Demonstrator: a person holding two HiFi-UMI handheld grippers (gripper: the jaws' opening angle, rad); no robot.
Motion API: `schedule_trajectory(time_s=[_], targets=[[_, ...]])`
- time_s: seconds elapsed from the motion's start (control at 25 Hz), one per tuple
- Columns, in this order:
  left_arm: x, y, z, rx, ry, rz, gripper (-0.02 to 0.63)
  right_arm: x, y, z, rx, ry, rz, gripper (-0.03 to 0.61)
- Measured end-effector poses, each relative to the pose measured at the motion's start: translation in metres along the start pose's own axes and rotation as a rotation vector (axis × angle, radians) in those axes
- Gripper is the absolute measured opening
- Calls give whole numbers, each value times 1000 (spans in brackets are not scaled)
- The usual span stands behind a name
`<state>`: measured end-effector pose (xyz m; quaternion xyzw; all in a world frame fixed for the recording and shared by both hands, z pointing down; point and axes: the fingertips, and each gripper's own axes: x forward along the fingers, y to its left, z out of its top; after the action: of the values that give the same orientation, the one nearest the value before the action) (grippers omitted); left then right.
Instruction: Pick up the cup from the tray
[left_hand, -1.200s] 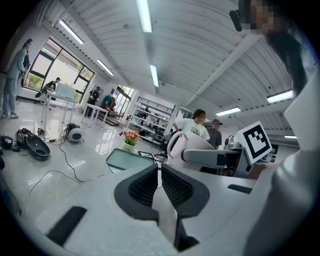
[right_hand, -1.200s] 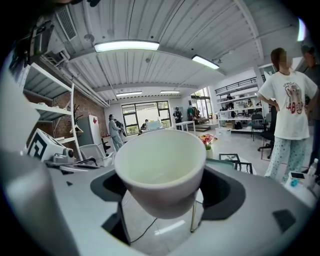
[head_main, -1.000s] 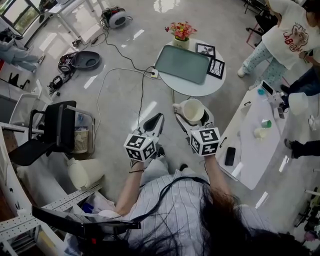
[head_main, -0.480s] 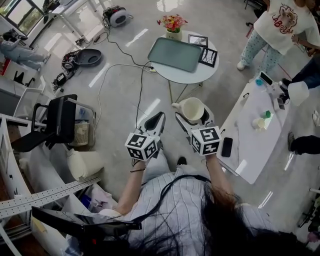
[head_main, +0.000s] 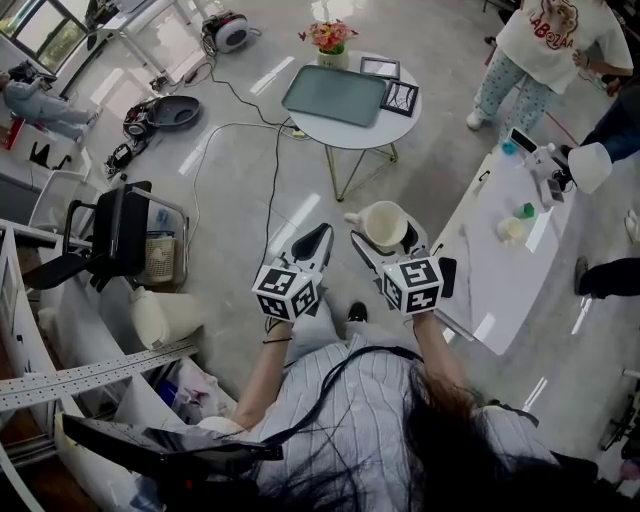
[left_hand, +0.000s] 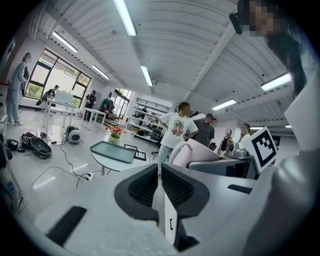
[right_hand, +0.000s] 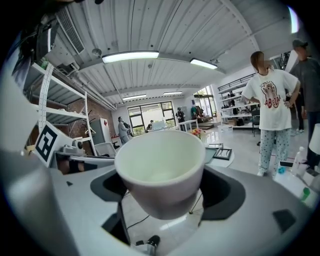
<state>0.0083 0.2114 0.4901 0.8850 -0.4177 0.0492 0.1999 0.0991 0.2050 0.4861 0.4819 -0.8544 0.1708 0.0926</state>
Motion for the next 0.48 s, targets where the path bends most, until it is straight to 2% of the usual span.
schedule_trajectory(time_s=[0.48], targets=[[-17,-28,-17,9,-2,-7,14,-33,17,-15,7,-9,21,411]])
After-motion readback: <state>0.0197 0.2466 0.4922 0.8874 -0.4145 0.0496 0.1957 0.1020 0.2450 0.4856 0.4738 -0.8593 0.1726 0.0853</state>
